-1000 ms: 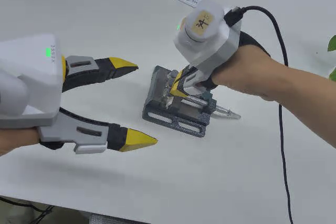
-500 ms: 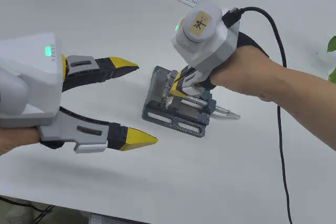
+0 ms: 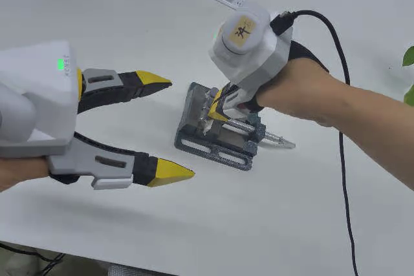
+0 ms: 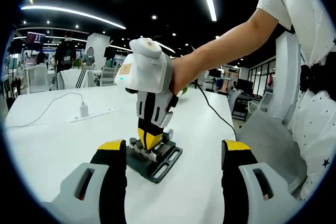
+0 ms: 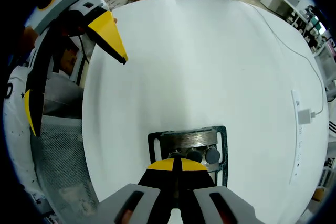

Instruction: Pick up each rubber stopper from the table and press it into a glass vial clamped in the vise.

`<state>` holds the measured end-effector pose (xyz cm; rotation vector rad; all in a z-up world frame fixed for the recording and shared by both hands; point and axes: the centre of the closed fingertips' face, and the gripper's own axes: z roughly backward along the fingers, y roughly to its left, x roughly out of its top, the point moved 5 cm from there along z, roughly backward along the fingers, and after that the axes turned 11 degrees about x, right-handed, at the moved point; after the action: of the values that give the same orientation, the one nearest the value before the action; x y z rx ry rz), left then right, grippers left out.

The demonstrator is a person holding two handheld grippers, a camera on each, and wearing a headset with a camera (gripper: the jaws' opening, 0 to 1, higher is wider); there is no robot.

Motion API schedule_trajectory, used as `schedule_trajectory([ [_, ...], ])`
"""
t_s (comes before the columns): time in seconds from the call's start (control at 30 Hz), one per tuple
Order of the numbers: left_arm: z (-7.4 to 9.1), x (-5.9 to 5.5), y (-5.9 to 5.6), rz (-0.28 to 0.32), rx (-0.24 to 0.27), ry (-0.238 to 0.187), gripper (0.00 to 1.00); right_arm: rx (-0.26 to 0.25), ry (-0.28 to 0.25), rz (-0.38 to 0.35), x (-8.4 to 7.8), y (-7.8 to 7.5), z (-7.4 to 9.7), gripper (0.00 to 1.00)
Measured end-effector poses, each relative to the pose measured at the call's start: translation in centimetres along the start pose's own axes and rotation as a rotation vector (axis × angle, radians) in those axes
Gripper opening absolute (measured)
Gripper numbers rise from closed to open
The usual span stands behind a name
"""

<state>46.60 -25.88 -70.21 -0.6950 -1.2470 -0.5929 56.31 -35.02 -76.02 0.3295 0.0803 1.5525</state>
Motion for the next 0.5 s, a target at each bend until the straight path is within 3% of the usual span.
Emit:
schedule_trajectory([
  [0.5,0.2,0.08,0.1,0.002,0.006,-0.005,0.72,0.0,0.009,0.007,0.04,0.28,-0.11,0.0],
])
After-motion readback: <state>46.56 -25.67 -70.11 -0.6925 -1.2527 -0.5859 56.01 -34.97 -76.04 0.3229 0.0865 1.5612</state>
